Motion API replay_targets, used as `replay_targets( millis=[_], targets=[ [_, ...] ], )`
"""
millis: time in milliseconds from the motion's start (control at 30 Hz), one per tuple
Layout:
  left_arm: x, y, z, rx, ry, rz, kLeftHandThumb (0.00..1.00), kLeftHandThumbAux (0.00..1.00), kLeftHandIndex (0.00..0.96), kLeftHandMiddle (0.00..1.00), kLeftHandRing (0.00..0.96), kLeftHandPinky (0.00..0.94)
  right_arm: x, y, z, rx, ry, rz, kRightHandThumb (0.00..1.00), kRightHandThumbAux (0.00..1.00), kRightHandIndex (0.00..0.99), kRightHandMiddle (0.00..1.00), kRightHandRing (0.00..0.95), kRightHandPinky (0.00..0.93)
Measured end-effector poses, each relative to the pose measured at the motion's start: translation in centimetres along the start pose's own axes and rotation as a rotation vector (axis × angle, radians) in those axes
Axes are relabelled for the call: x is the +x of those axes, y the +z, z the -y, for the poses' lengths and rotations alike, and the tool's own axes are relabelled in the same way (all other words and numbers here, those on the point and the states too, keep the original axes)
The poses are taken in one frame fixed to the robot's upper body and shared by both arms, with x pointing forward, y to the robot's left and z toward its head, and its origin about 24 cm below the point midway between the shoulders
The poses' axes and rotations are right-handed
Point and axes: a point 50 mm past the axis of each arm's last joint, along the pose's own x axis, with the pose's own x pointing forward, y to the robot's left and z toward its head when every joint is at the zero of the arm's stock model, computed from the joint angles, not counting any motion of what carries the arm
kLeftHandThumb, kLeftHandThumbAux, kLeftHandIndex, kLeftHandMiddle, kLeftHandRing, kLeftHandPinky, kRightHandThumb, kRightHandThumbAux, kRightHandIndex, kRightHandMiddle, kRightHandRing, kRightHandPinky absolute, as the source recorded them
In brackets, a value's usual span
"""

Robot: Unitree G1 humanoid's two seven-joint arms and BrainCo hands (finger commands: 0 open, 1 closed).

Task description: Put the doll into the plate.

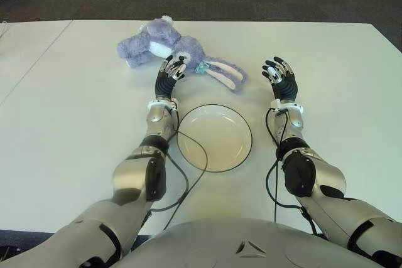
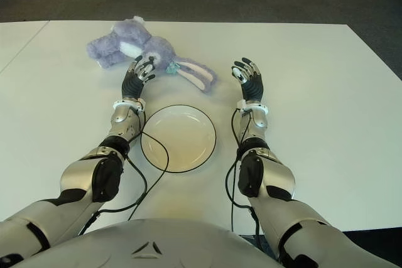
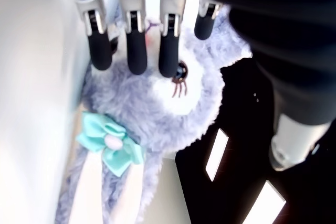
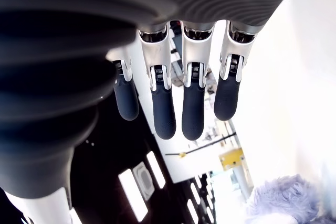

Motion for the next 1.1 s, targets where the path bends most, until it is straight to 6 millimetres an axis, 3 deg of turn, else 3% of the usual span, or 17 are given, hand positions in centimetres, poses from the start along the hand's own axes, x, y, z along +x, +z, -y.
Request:
replay_targets(
  millis=[567,800,967,1100],
  targets=[
    [0.0,0.1,-0.2,-0.011,0.011,0.003,0.000,0.577,0.094,0.201,0.208,0.193,0.0,0.0,0.0,0.004,0.011,0.001,0.037,0.737,0.212,0.318,0.307,0.260],
    [0.0,0.2,-0.7,-0.020,0.030,0.012,0.000,0.587,0.093,0.186,0.212,0.246,0.0,0.0,0.0,0.005,0.012,0.001,0.039,0.740,0.220,0.317,0.301,0.254],
    [0.0,0.7,-2.1,-0.033,0.077,0.029,0.000,0.587,0.061,0.165,0.207,0.243,0.0,0.0,-0.1,0.005,0.014,0.002,0.035,0.753,0.234,0.320,0.308,0.275],
    [-0.1,1.3,-4.0,-0.045,0.137,0.049,0.000,0.571,0.028,0.141,0.183,0.188,0.0,0.0,-0.1,0.006,0.014,0.002,0.034,0.752,0.232,0.319,0.313,0.281]
  ],
)
